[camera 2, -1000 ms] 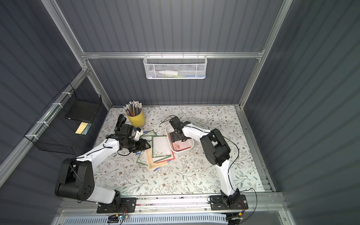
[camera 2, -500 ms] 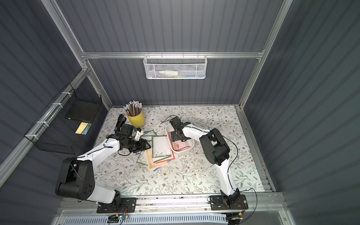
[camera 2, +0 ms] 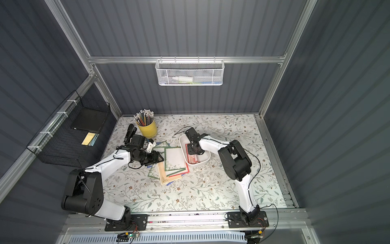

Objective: Take out the stationery paper from the storage box
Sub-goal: Pick up the stationery paper from the storage box.

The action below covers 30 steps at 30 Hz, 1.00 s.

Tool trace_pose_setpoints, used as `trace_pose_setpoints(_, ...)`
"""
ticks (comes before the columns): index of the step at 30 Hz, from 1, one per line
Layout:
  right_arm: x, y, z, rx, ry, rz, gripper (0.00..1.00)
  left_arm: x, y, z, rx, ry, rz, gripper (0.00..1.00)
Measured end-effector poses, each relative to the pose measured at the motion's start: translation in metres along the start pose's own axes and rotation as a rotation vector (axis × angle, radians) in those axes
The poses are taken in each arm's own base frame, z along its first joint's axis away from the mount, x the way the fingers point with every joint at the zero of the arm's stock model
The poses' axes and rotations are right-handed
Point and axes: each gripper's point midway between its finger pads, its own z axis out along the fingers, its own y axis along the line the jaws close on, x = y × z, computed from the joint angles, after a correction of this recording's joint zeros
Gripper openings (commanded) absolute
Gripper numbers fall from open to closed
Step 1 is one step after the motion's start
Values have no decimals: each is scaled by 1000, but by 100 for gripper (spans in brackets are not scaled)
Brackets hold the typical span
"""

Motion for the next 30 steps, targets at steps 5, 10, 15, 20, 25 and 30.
trace_pose_setpoints(5, -14, 8, -17, -18, -9, -13, 13, -2, -2, 0, 9, -5, 4, 60)
trace_pose_setpoints(10, -42, 13, -61, -57, -105, -14, 15, -13, -12, -6, 42, -33, 22, 60)
trace_pose_setpoints(15, -71, 7, -113, -122, -213, 19, 16, -31, -37, -15, 151, -91, 55, 60)
trace_pose_setpoints(20, -86, -11, -139, -221, -255, 81, 18, -48, -79, -30, 370, -150, 93, 61)
trace_pose_setpoints(25, -83, -18, -156, -387, -253, 144, 21, -58, -122, -59, 619, -222, 145, 67)
trace_pose_setpoints(30, -89, -1, -181, -533, -277, 139, 21, -64, -147, -83, 765, -262, 182, 65)
